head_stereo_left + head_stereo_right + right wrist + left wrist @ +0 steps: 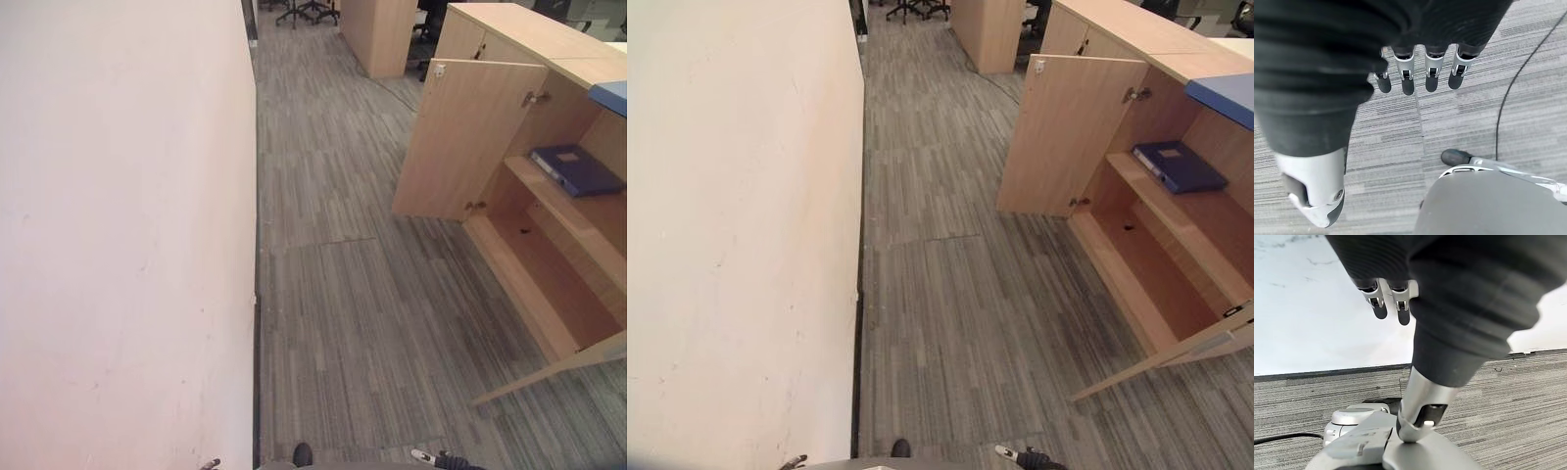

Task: Put the empty folder in the office cabinet

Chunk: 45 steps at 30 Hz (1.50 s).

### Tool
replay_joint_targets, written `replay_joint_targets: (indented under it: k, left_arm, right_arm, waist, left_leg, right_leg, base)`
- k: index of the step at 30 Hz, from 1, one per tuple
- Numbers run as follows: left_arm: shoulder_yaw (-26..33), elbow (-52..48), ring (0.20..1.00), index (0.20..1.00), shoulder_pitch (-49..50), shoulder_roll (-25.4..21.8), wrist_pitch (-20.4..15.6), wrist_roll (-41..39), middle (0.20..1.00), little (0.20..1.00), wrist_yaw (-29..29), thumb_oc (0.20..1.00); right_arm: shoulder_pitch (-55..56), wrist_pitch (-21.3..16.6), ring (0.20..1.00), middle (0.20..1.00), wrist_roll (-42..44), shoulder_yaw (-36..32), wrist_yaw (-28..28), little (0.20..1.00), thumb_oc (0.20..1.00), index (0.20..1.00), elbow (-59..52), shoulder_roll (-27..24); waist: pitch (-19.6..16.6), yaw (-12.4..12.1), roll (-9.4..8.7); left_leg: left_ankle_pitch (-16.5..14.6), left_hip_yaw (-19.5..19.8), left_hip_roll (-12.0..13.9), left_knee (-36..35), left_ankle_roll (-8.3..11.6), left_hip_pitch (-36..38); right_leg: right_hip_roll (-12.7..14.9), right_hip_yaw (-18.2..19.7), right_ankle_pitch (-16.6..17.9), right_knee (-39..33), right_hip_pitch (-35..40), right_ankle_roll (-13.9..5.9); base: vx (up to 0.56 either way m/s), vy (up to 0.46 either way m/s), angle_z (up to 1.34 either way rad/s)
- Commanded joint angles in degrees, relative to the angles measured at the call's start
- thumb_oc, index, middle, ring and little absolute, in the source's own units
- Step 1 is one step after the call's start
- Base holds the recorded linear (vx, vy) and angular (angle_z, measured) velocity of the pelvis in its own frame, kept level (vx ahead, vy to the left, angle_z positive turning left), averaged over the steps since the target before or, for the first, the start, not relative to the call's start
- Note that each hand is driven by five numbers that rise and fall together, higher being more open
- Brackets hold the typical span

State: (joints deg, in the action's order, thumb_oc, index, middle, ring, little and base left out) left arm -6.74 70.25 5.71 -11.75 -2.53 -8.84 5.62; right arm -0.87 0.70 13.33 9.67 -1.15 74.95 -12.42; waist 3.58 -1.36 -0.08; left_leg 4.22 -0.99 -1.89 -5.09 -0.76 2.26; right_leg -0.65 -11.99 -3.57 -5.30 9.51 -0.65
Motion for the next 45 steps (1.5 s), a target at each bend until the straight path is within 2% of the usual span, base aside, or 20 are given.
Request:
replay_joint_targets:
  k: [1, 7, 11, 45]
  left_arm:
    - [-1.16, 4.82, 1.000, 1.000, -2.99, 0.01, -0.29, 2.75, 1.000, 1.000, -0.37, 1.000]
    - [-1.73, 5.10, 1.000, 1.000, -3.19, -0.14, -0.12, 3.91, 1.000, 1.000, -0.35, 1.000]
    - [0.51, 5.52, 1.000, 1.000, -2.93, 0.25, 0.03, 0.42, 1.000, 1.000, -0.65, 1.000]
    - [0.13, 5.39, 1.000, 1.000, -3.84, -0.65, 0.37, 0.71, 1.000, 1.000, 0.57, 1.000]
  right_arm:
    - [-1.93, 0.20, 1.000, 1.000, -2.33, 2.44, 0.86, 1.000, 1.000, 1.000, 1.96, -1.86]
    - [-2.19, 0.26, 1.000, 1.000, -3.10, 2.76, 1.00, 1.000, 1.000, 1.000, 1.89, -2.01]
    - [-2.02, 0.31, 1.000, 1.000, -2.81, 2.49, 1.18, 1.000, 1.000, 1.000, 1.83, -1.83]
    - [-1.87, -0.19, 1.000, 1.000, -2.81, 3.74, 0.54, 1.000, 1.000, 1.000, -1.46, -2.18]
  waist:
    - [-0.63, -0.94, -0.08]
    - [-0.56, -0.94, 0.04]
    - [-0.58, -1.14, -0.18]
    - [0.40, -0.50, -0.48]
  left_leg:
    - [-5.79, 1.04, 0.70, 0.09, 3.09, 2.02]
    - [-5.84, 1.08, 0.69, 0.09, 3.09, 2.04]
    - [-5.85, 1.26, 0.68, 0.09, 3.06, 1.99]
    - [-6.45, 1.41, 1.29, 0.09, 3.10, 2.88]
  right_leg:
    - [4.49, -2.80, 4.93, 0.30, -3.89, -6.34]
    - [4.51, -2.79, 4.80, 0.30, -3.80, -6.29]
    - [4.54, -2.95, 4.80, 0.30, -3.82, -6.31]
    - [3.94, -3.12, 3.99, 0.30, -3.04, -5.55]
  base:
    - [0.00, 0.000, 0.00]
    - [0.00, 0.000, 0.00]
    - [0.00, 0.000, 0.00]
    - [0.00, -0.007, 0.00]
